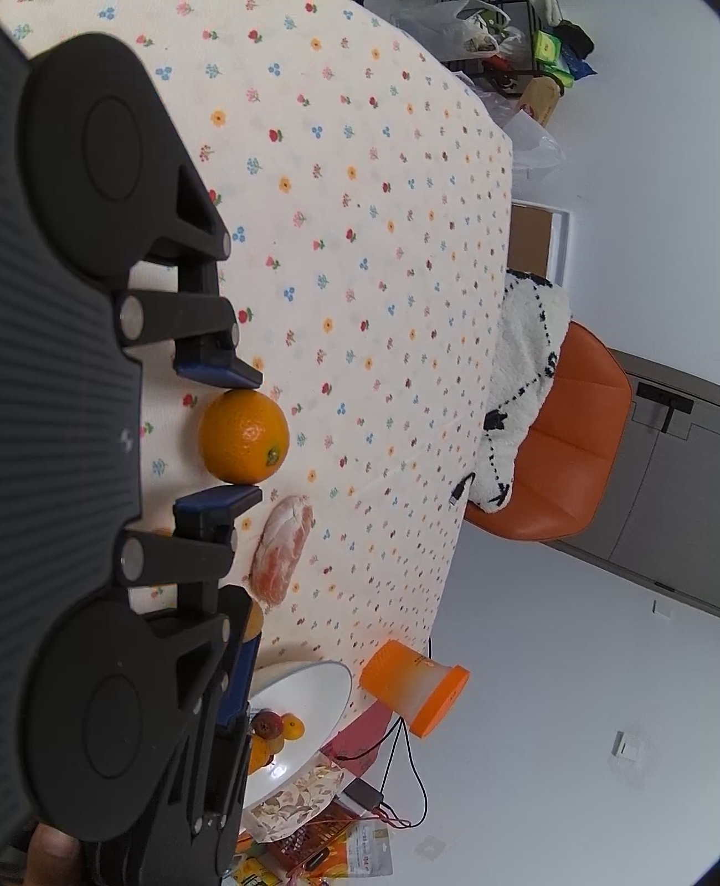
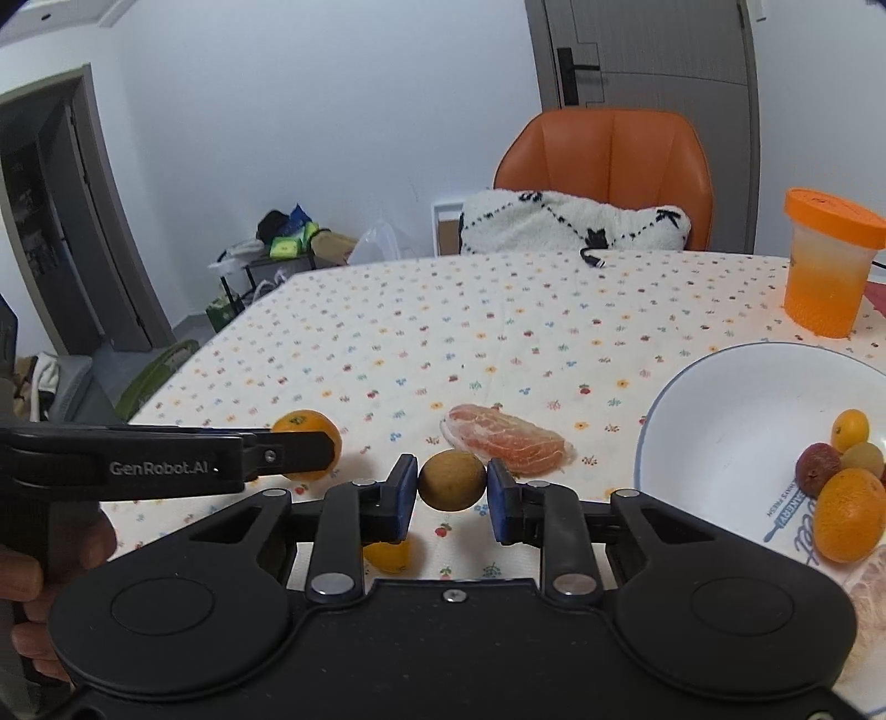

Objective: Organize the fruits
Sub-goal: 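Carry kiwi to plate and open right tool while left tool releases orange there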

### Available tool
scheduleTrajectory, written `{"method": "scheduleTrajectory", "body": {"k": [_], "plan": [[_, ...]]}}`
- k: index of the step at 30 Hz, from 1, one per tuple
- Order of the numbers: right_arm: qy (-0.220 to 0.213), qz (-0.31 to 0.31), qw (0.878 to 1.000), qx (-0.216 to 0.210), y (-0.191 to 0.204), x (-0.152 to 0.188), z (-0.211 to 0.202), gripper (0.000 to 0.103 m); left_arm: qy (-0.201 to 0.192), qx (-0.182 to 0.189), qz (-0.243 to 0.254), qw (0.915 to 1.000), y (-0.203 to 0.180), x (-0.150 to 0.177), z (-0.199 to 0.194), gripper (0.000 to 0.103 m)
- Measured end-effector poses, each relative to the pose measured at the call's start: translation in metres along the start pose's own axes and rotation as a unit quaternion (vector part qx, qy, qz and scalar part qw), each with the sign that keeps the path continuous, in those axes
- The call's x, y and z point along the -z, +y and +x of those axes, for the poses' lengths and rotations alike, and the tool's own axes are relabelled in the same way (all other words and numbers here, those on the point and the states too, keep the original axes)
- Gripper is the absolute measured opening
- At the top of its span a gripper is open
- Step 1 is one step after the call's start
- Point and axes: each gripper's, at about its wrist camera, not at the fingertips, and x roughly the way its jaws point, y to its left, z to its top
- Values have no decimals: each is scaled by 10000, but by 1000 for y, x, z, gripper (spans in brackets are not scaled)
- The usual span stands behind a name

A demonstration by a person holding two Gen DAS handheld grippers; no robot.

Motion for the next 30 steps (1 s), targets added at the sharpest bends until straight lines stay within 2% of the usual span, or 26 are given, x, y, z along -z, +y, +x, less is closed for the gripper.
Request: {"method": "scheduleTrajectory", "body": {"k": [8,30], "plan": [[-294,144,9994,77,-12,0,-22,25,-63,51,172,9998,-19,0,-8,36],[-585,492,9965,326,-56,12,-64,26,-92,379,631,9972,-79,-3,-4,36]]}}
